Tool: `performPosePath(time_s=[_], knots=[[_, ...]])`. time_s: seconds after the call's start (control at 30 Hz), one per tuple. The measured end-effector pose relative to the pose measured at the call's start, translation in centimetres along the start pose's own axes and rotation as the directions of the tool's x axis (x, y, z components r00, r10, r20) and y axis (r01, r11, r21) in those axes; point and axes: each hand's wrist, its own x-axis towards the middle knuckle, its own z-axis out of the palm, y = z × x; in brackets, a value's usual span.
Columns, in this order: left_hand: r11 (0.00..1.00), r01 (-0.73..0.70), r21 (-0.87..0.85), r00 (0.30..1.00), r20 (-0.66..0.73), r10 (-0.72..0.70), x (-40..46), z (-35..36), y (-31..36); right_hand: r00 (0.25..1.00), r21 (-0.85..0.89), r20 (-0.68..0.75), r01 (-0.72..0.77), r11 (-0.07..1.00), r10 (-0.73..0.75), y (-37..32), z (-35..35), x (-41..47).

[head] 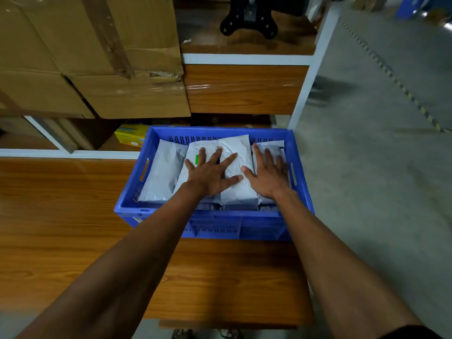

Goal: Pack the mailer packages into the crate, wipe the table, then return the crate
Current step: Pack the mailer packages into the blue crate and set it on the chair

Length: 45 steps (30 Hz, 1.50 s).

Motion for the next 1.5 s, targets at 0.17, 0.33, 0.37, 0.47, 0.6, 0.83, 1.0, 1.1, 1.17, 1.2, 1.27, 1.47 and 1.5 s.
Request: performPosePath(time_s=[0.17,0.33,0.37,0.47,0.6,0.83,1.0,1.1,1.17,1.2,1.27,1.47,1.5], knots=[[0.968,-0.074,-0.24,0.966,-0.26,0.009,-1.9,-0.5,-1.3,0.961,-0.099,-0.238,0.12,0.988,-0.141,-3.1,-0.7,-1.5],[0.939,-0.038,-0.342,0.896,-0.428,-0.12,-4.5,-1.9,-5.9,0.886,-0.157,-0.316,0.303,0.94,-0.338,-9.5,-0.2,-3.6],[0.938,0.018,-0.345,0.884,-0.433,-0.176,-5.2,-2.3,-7.1,0.884,-0.163,-0.296,0.327,0.931,-0.363,-11.1,0.2,-3.8],[0.927,0.168,-0.336,0.832,-0.455,-0.317,-6.5,-2.8,-11.3,0.911,-0.145,-0.193,0.34,0.929,-0.364,-15.5,1.5,-4.0],[0.855,0.381,-0.351,0.792,-0.353,-0.498,-7.0,-2.6,-15.8,0.933,-0.174,-0.112,0.32,0.931,-0.342,-19.7,3.5,-3.0],[0.463,0.336,-0.82,0.817,0.009,-0.577,-5.0,-2.2,-19.8,0.954,-0.264,0.028,0.295,0.918,-0.299,-21.9,6.3,-1.3],[-0.025,0.338,-0.941,0.883,0.326,-0.339,-2.2,-2.6,-21.2,0.959,-0.29,0.041,0.279,0.916,-0.279,-22.0,7.1,-1.1],[-0.046,0.383,-0.923,0.896,0.383,-0.226,-0.9,-2.6,-20.7,0.96,-0.276,0.029,0.276,0.921,-0.279,-22.2,7.2,-0.9],[-0.007,0.396,-0.918,0.888,0.384,-0.253,0.0,-2.1,-20.5,0.957,-0.246,-0.003,0.279,0.928,-0.289,-22.1,7.2,-0.9],[0.014,0.396,-0.918,0.886,0.378,-0.267,0.3,-1.8,-20.4,0.955,-0.217,-0.031,0.282,0.935,-0.296,-22.1,7.2,-0.9],[0.044,0.388,-0.921,0.885,0.359,-0.296,0.7,-1.3,-20.2,0.948,-0.115,-0.111,0.286,0.951,-0.298,-21.8,6.7,-0.9],[0.087,0.364,-0.927,0.872,0.307,-0.381,1.7,-0.2,-20.5,0.878,0.255,-0.462,0.27,0.928,-0.128,-19.0,2.3,-1.7],[0.099,0.368,-0.925,0.866,0.302,-0.398,1.9,0.0,-20.5,0.879,0.29,-0.472,0.223,0.931,-0.063,-17.9,1.3,-1.9]])
